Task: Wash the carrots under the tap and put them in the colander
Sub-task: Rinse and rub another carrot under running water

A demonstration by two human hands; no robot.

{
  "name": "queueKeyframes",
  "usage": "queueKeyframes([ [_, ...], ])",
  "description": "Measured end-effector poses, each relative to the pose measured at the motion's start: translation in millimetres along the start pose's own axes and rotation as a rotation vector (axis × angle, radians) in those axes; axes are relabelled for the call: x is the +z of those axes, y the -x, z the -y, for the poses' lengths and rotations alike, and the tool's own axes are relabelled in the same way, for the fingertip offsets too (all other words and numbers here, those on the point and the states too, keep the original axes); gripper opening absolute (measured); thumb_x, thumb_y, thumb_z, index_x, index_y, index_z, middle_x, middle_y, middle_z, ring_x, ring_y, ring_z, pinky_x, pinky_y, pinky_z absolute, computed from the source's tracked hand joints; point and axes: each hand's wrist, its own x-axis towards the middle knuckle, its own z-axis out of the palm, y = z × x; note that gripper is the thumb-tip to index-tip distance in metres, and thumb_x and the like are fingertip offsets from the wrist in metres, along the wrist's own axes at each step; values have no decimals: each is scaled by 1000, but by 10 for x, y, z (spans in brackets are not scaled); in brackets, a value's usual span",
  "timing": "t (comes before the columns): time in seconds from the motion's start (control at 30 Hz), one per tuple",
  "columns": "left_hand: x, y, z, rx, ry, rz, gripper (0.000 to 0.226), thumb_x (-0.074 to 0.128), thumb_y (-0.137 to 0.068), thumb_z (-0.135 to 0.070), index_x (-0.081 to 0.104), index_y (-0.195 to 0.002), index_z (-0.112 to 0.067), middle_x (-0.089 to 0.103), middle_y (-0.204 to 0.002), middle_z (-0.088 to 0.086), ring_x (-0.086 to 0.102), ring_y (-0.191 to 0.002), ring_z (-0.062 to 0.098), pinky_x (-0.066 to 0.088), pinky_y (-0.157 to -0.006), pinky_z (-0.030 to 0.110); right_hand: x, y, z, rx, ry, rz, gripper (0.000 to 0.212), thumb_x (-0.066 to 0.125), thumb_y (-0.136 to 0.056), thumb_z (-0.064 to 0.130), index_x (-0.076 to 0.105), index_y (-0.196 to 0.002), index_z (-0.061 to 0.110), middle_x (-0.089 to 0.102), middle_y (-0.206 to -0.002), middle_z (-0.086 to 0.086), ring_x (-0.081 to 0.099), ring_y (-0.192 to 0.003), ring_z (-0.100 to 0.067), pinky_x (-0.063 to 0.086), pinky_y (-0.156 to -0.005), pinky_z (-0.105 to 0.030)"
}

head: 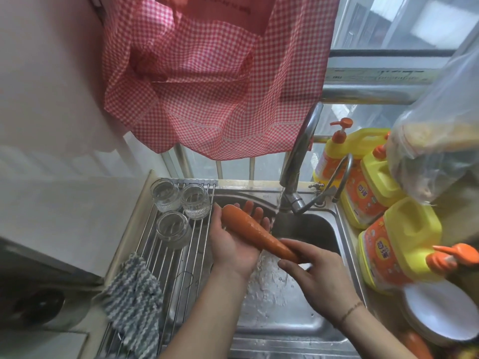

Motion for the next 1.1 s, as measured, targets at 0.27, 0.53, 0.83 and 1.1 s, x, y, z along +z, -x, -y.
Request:
queueKeyframes([
  [0.27, -78, -155, -57, 42, -32, 10, 44, 47, -93, -51, 58, -113, -13, 66, -111, 10, 62, -104, 32, 38, -104, 56, 138, -231, -99, 123, -168, 15, 30, 73, -83, 23, 69, -112, 28, 72, -87, 13, 66, -78, -2, 54, -73, -21],
  [0.53, -132, -165, -58, 62, -55, 23, 41, 39, -101, -41, 62, -111, -9, 67, -111, 12, 61, -109, 34, 37, -104, 56, 115, -233, -108, 148, -404, 85, 21, 65, -90, 12, 68, -108, 21, 74, -84, -1, 73, -70, -12, 49, -58, -15],
  [0.83, -292, -76, 142, 11, -157, 21, 37, 60, -89, -34, 62, -115, -8, 69, -107, 12, 64, -102, 29, 45, -102, 49, 21, -205, -271, 249, -436, 188, 47, 31, -104, 34, 59, -80, 6, 60, -52, -4, 71, -66, -27, 48, -58, -32],
  [1.1, -316, -128, 205, 89, -325, -19, 49, 62, -79, -26, 58, -124, -7, 67, -111, 14, 67, -99, 29, 55, -89, 48, 33, -174, -429, 226, -80, 233, 51, 29, -102, 39, 48, -63, 14, 59, -49, -5, 62, -50, -14, 48, -65, -31],
])
